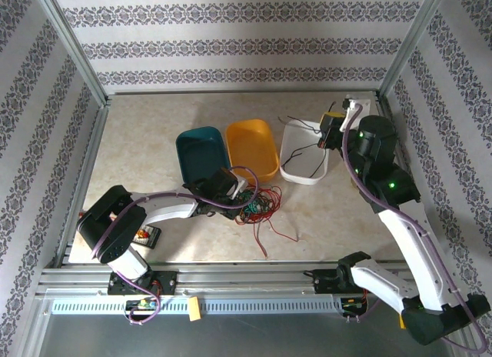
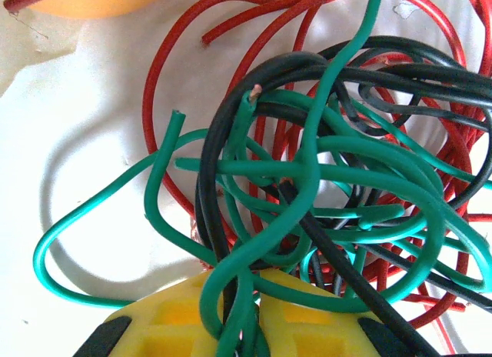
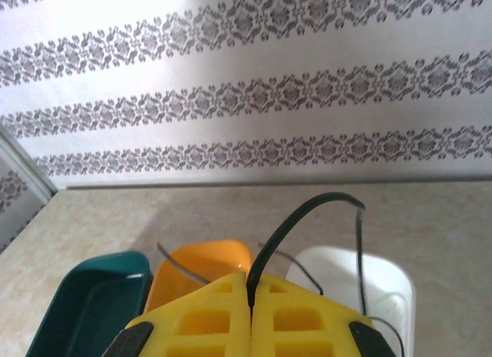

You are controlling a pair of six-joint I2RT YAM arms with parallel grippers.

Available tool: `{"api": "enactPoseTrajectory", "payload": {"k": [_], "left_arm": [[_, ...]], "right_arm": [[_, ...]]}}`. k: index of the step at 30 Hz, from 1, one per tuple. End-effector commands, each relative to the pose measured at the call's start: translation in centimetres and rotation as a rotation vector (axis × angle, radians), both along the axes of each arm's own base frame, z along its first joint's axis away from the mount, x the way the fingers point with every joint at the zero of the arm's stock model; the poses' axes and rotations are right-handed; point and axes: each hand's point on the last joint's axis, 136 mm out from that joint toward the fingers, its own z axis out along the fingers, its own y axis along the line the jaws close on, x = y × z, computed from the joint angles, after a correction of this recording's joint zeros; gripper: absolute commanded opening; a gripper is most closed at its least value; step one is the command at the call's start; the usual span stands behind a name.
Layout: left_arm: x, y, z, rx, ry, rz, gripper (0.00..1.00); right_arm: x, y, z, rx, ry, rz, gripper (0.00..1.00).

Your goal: Untangle the cables

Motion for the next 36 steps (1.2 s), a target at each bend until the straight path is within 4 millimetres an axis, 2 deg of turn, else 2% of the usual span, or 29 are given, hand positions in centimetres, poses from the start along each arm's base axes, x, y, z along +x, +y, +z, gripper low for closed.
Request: {"api": "enactPoseTrajectory", "payload": {"k": [1, 8, 11, 15, 22, 28, 36], "left_arm": [[-1.3, 1.0, -1.0, 0.044, 0.033, -0.008, 0.00], [0.0, 0.1, 2.4, -0.022, -0.051, 0.003, 0.07], [0.3, -0.1, 3.5, -0.040, -0.073, 0.009, 0.09], [0.5, 0.0, 3.8, -0.042, -0.087, 0.018, 0.11], [0.4, 0.4, 4.1, -0.047, -0.102, 0.030, 0.15], [0.4, 0.4, 4.1, -0.047, -0.102, 0.033, 0.19], [0.4, 0.4, 3.9, -0.042, -0.094, 0.031, 0.20]], "right_arm": [[1.6, -0.3, 0.8, -0.024, -0.027, -0.014, 0.00], [5.8, -0.9, -3.0, -0.065, 0.062, -0.064, 0.00], [7.2, -1.0, -5.8, -0.080, 0.124, -0.076, 0.00], [8.4, -1.7, -9.9, -0.099, 0.204, -0.112, 0.00], [8.9, -1.9, -17.0, -0.122, 0.362, -0.129, 0.00], [8.2, -2.5, -23.1, -0.118, 0.510, -0.183, 0.00], [8.9, -0.6, -28.4, -0.092, 0.669, -0.113, 0.00]]}}
